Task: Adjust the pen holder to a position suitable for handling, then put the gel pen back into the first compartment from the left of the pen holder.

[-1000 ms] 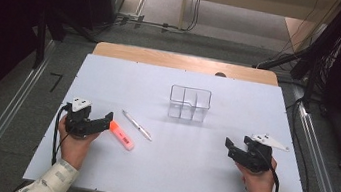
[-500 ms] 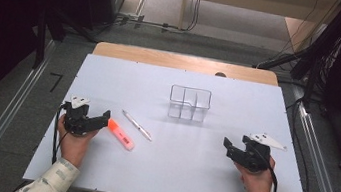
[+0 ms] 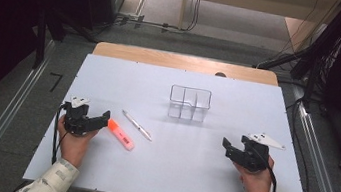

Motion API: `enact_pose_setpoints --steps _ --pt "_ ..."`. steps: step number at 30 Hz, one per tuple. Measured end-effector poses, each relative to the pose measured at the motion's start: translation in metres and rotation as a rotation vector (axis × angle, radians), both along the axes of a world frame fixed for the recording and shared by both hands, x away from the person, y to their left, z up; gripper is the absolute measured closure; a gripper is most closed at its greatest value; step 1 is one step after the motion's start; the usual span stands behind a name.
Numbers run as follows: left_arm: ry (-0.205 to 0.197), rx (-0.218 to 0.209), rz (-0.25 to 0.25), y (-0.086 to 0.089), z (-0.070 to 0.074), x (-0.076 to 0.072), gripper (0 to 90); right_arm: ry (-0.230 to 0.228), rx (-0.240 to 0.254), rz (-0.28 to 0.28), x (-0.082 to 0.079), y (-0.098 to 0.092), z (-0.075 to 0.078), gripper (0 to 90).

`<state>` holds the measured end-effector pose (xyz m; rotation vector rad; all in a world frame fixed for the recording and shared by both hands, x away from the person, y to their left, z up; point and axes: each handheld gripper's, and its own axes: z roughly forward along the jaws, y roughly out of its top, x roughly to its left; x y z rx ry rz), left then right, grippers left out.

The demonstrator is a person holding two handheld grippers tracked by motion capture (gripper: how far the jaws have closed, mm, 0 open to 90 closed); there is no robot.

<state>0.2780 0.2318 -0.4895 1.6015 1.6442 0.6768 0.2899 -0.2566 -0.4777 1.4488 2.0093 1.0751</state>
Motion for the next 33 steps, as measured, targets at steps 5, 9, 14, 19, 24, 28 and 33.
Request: enact_pose_setpoints --steps 5,9,14,19,24,28,33 --pt "0.002 -0.003 0.001 0.001 0.000 0.000 18.5 0.001 0.000 0.004 0.000 0.001 0.000 25.8" --pt "0.004 -0.005 0.000 0.001 0.000 0.001 18.5 0.001 0.002 0.014 0.000 0.003 0.000 25.8" --pt "-0.002 -0.003 0.010 0.002 0.000 0.000 18.5 0.001 0.004 0.027 0.001 0.009 -0.001 25.8" --pt "-0.010 -0.006 0.023 0.005 0.000 -0.002 18.5 0.006 -0.002 0.040 0.004 0.013 -0.002 25.8" --pt "-0.002 -0.020 0.032 0.008 -0.001 -0.002 18.5 0.004 -0.001 0.052 0.006 0.017 -0.002 25.8" --pt "0.003 -0.018 0.037 0.009 -0.002 -0.001 18.0 0.004 0.000 0.061 0.007 0.021 -0.002 25.8" --pt "0.005 -0.019 0.034 0.008 -0.003 0.000 17.9 0.004 -0.004 0.075 0.009 0.027 -0.003 25.8"
